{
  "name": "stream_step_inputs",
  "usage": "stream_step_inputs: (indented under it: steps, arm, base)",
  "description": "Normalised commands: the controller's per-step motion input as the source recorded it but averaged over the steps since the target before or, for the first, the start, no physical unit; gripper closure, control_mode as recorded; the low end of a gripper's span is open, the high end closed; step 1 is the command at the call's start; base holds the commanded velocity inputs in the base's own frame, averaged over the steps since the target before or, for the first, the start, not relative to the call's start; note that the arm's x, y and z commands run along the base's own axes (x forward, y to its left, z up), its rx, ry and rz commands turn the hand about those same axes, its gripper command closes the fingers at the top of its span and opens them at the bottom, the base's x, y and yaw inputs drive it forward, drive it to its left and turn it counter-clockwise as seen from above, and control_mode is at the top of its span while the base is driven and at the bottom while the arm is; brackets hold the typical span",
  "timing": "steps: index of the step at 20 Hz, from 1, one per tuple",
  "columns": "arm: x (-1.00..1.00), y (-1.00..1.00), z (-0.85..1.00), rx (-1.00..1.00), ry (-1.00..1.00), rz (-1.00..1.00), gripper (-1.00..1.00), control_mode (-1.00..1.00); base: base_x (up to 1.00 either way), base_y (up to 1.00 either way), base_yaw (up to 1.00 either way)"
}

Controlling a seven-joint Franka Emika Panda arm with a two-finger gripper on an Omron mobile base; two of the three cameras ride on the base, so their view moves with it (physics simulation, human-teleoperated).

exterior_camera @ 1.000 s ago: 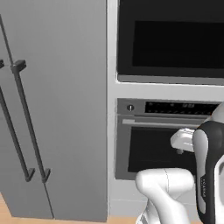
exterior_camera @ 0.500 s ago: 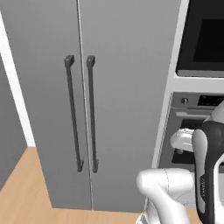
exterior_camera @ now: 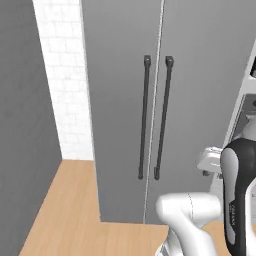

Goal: Grab a lemon wedge from the fridge and one ice cube from the ice bowl, and put them in the glass of lemonade.

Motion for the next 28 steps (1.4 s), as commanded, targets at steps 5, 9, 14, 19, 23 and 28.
stream_step_inputs:
  steps: [5,9,14,19,23,28]
  arm:
    - [0.00,0.00,0.00,0.00,0.00,0.00,-1.00,1.00]
    - [0.00,0.00,0.00,0.00,0.00,0.00,-1.00,1.00]
    - [0.00,0.00,0.00,0.00,0.00,0.00,-1.00,1.00]
    - [0.00,0.00,0.00,0.00,0.00,0.00,-1.00,1.00]
    - [0.00,0.00,0.00,0.00,0.00,0.00,-1.00,1.00]
    - [0.00,0.00,0.00,0.00,0.00,0.00,-1.00,1.00]
  base:
    - [0.00,0.69,-0.19]
    - [0.00,0.32,-0.25]
    - [0.00,0.02,-0.30]
    - [0.00,0.10,-0.31]
    - [-0.12,0.06,-0.14]
    - [-0.44,0.05,0.00]
